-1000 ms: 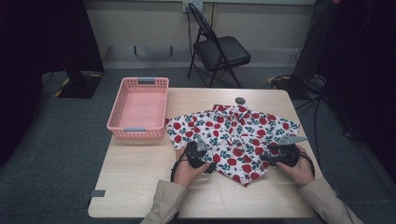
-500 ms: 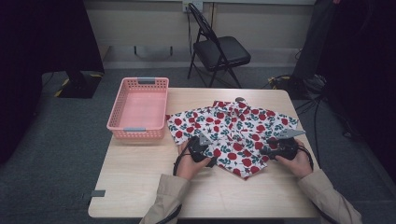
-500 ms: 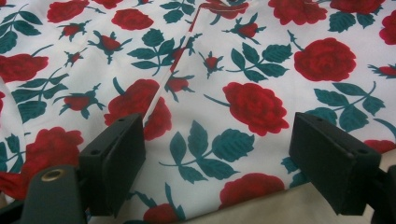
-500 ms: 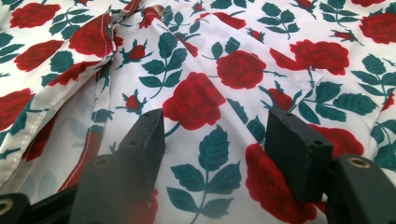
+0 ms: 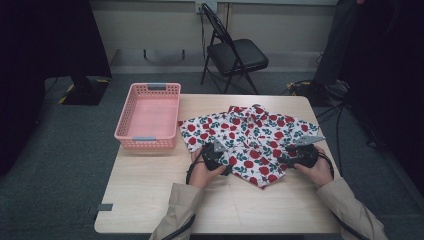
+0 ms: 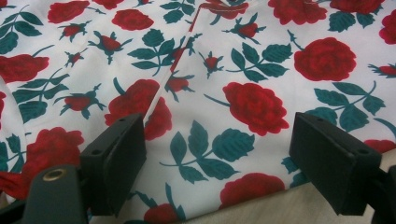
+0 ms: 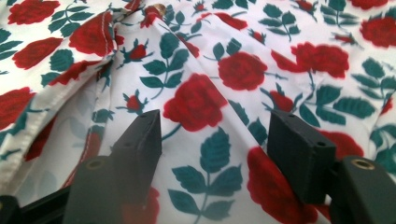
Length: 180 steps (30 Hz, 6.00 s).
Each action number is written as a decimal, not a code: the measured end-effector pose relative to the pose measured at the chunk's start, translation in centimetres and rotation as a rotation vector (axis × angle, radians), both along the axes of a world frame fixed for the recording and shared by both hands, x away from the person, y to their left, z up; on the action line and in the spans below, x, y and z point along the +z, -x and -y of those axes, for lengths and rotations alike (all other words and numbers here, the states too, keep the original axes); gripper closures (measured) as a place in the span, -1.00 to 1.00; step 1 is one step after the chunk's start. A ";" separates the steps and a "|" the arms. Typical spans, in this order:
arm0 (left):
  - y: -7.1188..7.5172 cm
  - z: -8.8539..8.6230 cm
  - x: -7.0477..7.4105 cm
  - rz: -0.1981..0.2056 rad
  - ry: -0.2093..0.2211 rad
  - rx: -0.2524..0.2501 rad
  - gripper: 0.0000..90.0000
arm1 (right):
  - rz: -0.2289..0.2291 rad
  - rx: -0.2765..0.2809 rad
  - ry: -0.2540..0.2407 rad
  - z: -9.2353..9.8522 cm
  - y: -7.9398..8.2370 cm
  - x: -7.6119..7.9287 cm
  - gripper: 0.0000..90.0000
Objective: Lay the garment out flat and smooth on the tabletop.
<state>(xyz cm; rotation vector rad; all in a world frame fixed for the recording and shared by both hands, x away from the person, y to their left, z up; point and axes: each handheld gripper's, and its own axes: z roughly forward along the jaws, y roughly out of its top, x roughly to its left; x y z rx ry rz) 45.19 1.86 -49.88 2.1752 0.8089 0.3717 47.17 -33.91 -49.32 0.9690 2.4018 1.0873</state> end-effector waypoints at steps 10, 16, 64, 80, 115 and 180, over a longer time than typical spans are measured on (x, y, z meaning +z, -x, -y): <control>0.0 0.0 0.0 0.000 0.000 0.000 -0.60 | 0.011 0.035 -0.009 -3.9 -1.3 1.1 0.09; 0.0 0.0 0.0 0.000 0.000 0.000 -0.60 | 0.006 0.049 -0.026 -5.5 -2.7 0.9 0.27; 0.0 0.0 0.0 0.003 -0.001 0.002 -0.60 | 0.009 0.112 -0.127 -0.8 2.3 2.2 0.96; 0.0 0.0 0.0 0.003 -0.001 0.002 -0.60 | 0.005 0.095 -0.141 2.4 5.0 1.7 0.96; 0.1 0.0 0.0 0.003 0.000 0.006 -0.60 | -0.002 0.069 -0.175 6.6 9.2 1.0 0.95; 0.1 0.0 0.0 0.002 0.000 0.006 -0.60 | -0.041 -0.086 -0.084 4.7 2.4 0.8 -0.40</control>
